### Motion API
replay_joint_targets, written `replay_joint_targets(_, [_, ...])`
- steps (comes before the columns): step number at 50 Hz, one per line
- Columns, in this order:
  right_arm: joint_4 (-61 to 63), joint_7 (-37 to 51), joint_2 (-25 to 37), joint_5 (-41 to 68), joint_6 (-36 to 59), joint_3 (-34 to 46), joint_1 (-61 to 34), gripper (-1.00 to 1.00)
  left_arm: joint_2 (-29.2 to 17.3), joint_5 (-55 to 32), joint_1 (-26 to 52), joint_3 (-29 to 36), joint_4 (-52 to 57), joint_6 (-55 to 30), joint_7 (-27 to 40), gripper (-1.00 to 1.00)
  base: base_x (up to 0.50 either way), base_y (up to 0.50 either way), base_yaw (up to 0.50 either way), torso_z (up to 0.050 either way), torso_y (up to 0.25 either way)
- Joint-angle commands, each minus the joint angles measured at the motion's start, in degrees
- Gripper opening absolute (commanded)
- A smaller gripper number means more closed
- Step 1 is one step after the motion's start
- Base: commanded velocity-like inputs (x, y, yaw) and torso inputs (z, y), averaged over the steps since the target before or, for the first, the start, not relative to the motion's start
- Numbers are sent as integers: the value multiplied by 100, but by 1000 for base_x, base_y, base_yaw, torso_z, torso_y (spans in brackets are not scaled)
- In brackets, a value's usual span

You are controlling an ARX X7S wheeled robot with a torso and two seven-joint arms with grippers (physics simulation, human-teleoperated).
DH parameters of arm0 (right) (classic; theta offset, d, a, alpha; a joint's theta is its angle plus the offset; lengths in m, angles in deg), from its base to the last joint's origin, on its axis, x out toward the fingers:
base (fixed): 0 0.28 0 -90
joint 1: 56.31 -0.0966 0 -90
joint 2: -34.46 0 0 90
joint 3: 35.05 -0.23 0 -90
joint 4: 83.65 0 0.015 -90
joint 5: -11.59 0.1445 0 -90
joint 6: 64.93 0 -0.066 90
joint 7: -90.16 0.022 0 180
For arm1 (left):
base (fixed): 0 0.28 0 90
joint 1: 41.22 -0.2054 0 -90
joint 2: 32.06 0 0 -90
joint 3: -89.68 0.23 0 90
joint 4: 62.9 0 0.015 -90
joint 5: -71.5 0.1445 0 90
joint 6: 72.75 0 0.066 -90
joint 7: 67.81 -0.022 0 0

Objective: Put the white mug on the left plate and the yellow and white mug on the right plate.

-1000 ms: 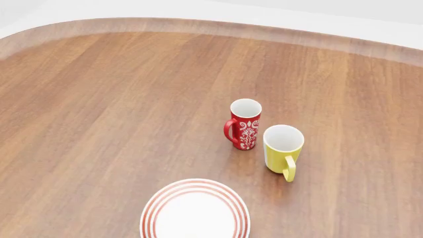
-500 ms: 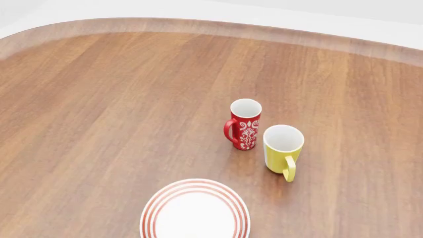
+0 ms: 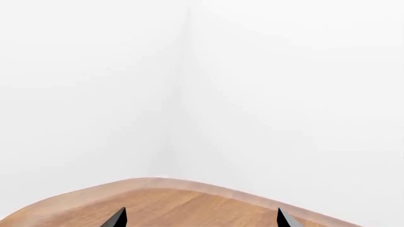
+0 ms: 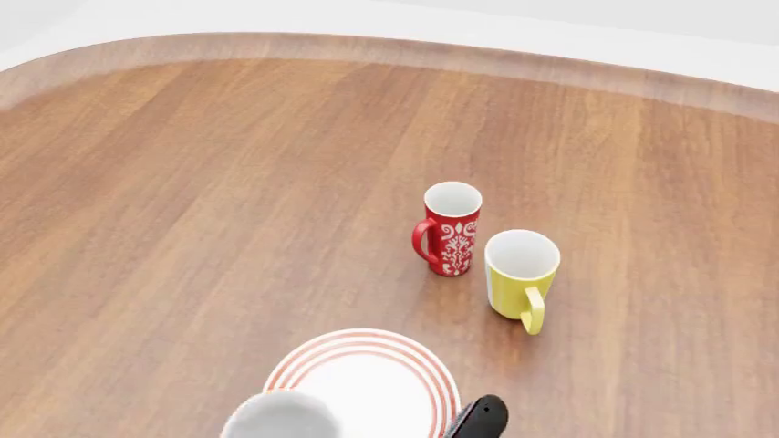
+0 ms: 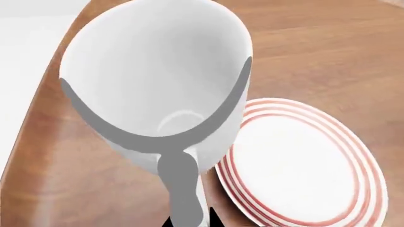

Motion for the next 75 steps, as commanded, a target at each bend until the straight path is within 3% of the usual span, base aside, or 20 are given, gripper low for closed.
replay_joint_targets(1, [-111,398,-189,268,69,-513,-191,-100,-23,-1,23,33,11,-5,25,100,0,0,0,0,0])
replay_joint_targets(34, [-2097,800,-897,93,748,-506,-1475,-100,-84,-112,-110,-28,103,131,70,100,0,0,0,0,0])
replay_joint_targets(53, [-4043,637,-1558,-314,229,-126,-2252,-100,-100,-187,-184,-55,188,207,108,100,0,0,0,0,1])
replay_joint_targets(75, [-4990,469,-1971,-437,-274,83,-2452,-100,-123,-252,-270,-83,202,297,134,100,0,0,0,0,0])
